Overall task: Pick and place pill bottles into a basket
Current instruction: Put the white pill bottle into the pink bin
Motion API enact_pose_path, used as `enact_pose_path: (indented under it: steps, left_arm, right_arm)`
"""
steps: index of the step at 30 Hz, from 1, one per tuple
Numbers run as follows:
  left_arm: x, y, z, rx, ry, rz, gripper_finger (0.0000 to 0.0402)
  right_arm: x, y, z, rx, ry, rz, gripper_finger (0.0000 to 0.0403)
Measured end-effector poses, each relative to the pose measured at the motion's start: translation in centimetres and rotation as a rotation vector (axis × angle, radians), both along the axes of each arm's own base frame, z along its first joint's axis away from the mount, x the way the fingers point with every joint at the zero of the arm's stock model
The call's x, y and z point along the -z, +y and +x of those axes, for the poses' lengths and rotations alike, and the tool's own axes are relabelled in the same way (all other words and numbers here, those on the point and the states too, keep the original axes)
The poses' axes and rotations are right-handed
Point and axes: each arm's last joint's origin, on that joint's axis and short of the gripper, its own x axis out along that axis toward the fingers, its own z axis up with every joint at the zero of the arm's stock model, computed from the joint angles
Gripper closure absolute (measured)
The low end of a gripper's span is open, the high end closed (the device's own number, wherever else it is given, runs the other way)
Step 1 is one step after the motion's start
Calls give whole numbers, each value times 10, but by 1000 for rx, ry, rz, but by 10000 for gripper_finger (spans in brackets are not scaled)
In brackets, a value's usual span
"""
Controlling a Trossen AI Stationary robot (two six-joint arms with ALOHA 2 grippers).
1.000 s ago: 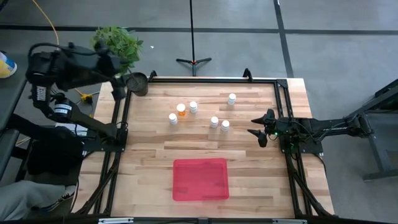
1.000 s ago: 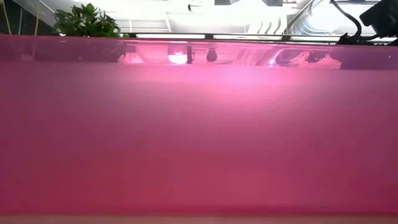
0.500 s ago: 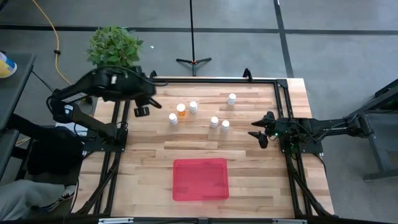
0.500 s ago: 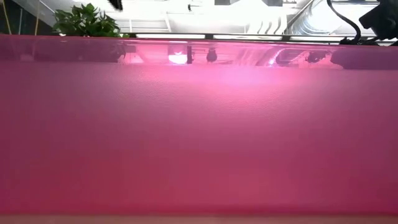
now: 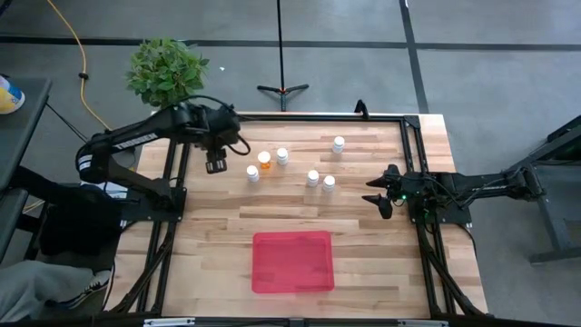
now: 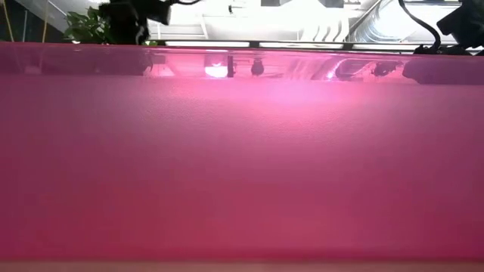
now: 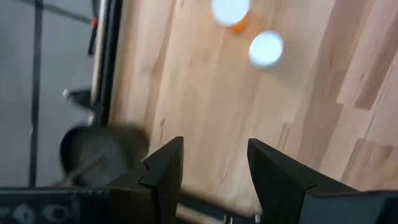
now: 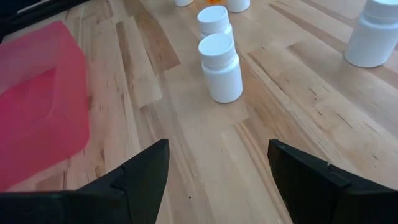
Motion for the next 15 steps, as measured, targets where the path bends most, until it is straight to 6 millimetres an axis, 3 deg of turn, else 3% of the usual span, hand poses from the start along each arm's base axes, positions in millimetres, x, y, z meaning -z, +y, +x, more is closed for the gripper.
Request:
enact_pose_path:
  steps: [5, 15]
  left_arm:
    - [8, 3, 15, 103, -107, 14, 190]
    - [9, 4, 21, 79, -183, -38, 190]
  right_arm:
    - [0, 0, 0, 0, 0, 0, 139]
    - [0, 0, 0, -1, 1, 0, 139]
